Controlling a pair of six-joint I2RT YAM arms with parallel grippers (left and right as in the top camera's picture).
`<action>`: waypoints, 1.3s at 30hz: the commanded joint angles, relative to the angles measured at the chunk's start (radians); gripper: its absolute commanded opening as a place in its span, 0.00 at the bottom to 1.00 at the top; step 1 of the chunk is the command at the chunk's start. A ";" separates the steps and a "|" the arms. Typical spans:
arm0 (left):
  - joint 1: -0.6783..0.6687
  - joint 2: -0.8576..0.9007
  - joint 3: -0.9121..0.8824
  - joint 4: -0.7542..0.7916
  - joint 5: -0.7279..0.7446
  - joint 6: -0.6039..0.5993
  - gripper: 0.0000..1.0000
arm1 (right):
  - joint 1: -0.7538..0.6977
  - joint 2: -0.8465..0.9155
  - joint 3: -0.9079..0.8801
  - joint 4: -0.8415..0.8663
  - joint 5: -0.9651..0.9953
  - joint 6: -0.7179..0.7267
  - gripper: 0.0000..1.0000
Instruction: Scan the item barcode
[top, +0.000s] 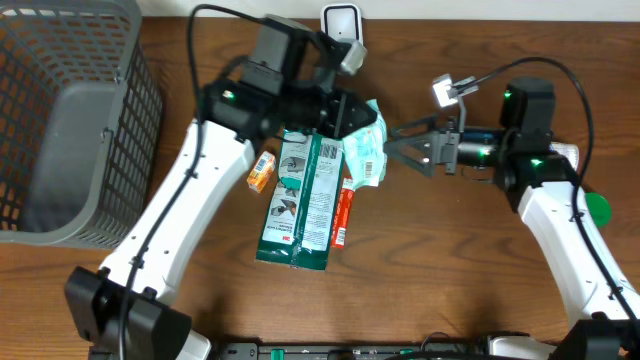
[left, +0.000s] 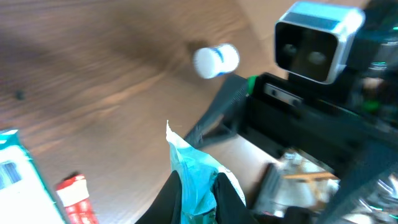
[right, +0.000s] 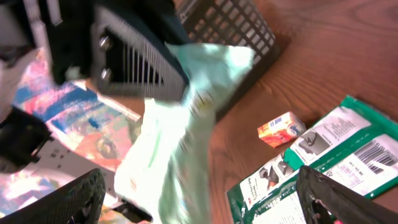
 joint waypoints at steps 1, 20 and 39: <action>0.056 -0.002 -0.002 0.008 0.279 0.004 0.07 | -0.029 -0.011 0.005 0.008 -0.134 -0.084 0.91; 0.071 -0.002 -0.002 0.005 0.434 0.092 0.07 | 0.101 -0.012 0.005 0.329 -0.219 0.128 0.41; 0.072 -0.002 -0.002 0.003 0.433 0.098 0.07 | 0.101 -0.012 0.005 0.531 -0.154 0.432 0.41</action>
